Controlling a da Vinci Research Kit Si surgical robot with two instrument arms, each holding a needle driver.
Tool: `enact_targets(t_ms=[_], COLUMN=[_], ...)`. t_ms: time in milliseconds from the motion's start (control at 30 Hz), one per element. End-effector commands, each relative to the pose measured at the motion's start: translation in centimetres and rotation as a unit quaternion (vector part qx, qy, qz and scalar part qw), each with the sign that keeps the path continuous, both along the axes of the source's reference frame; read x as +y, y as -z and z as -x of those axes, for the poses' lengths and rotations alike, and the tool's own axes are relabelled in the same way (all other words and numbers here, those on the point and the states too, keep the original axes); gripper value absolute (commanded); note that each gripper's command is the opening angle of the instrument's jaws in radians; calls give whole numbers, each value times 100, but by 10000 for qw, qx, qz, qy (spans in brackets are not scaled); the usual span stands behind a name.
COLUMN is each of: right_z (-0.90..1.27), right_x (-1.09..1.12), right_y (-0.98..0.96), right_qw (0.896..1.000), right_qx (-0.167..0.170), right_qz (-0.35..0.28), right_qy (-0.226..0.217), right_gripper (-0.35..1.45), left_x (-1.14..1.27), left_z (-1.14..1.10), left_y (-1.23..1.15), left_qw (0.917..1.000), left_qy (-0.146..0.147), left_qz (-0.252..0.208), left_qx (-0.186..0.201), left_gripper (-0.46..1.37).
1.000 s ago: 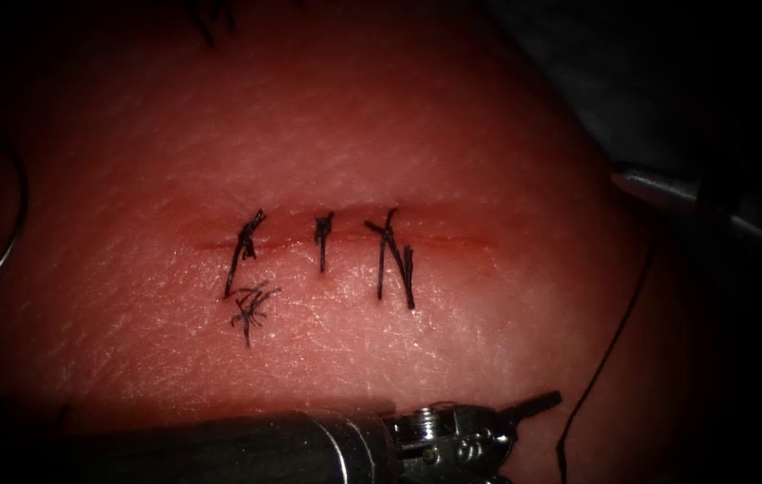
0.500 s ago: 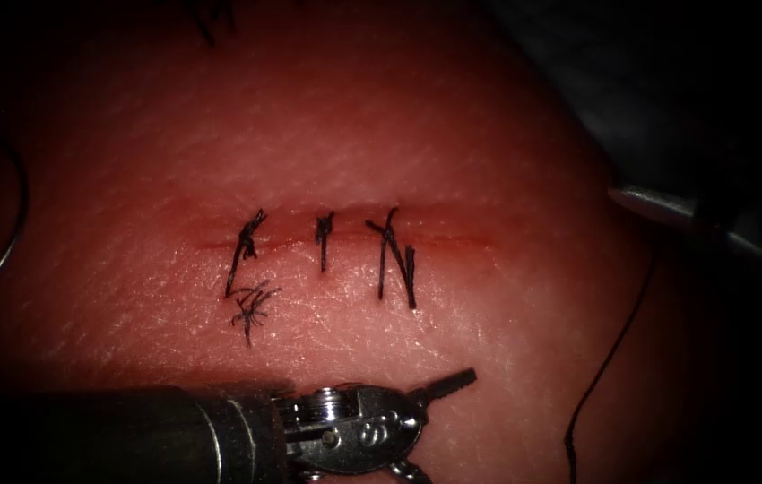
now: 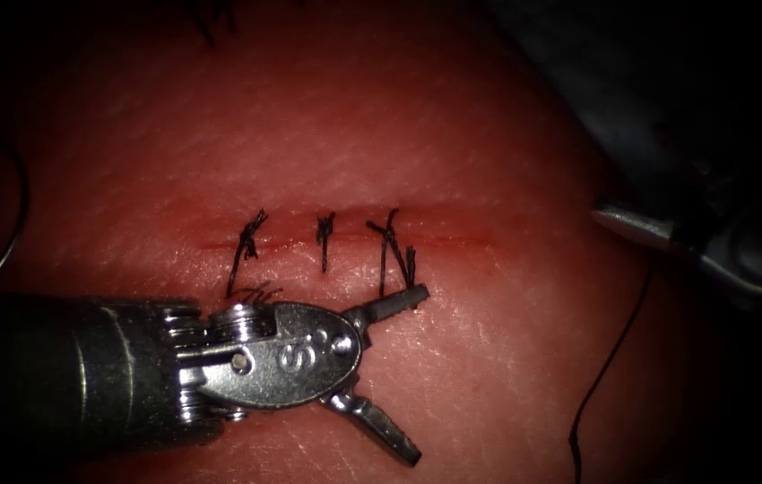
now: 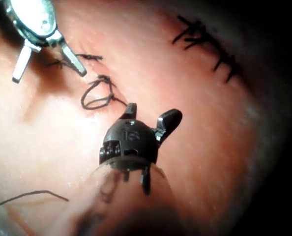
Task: Wound Closure
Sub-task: Grab the short tail with the left gripper
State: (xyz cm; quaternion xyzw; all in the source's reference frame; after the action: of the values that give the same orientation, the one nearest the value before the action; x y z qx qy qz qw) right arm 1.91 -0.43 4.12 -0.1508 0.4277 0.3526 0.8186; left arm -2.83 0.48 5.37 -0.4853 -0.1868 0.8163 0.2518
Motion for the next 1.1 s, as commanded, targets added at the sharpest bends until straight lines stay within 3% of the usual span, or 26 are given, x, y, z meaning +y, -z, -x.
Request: enact_targets(t_ms=[33,67,133,267,433,600,733,933,1100], right_z=[0,1,2,5,7,12,12,10,8], right_x=[0,-1,-1,-2,-10,-14,-16,-23,-33], right_y=[-1,-9,-15,-38,-67,-81,-84,-82,-86], right_qw=[10000,9999,9998,9987,9961,9897,9806,9693,9585], right_qx=[24,84,116,359,560,972,1374,1783,1966], right_qz=[-37,-111,-177,-351,-579,-733,-856,-934,-1122], right_qy=[22,61,54,30,364,754,1102,1412,1735], right_gripper=[62,47,48,65,80,107,116,114,84], left_x=[0,0,0,0,6,12,17,22,26], left_z=[-1,-6,-10,-18,-19,-17,-14,-13,-12], left_y=[0,1,1,0,-4,-10,-16,-25,-30], left_qw=[10000,10000,10000,10000,9998,9993,9985,9975,9969], left_qy=[-4,14,24,58,187,301,418,514,562], left_qz=[-15,-21,-22,-23,-33,-114,-293,-441,-518], left_qx=[-13,4,15,48,-24,-201,-193,-187,-185], left_gripper=[82,81,83,87,91,90,97,97,91])
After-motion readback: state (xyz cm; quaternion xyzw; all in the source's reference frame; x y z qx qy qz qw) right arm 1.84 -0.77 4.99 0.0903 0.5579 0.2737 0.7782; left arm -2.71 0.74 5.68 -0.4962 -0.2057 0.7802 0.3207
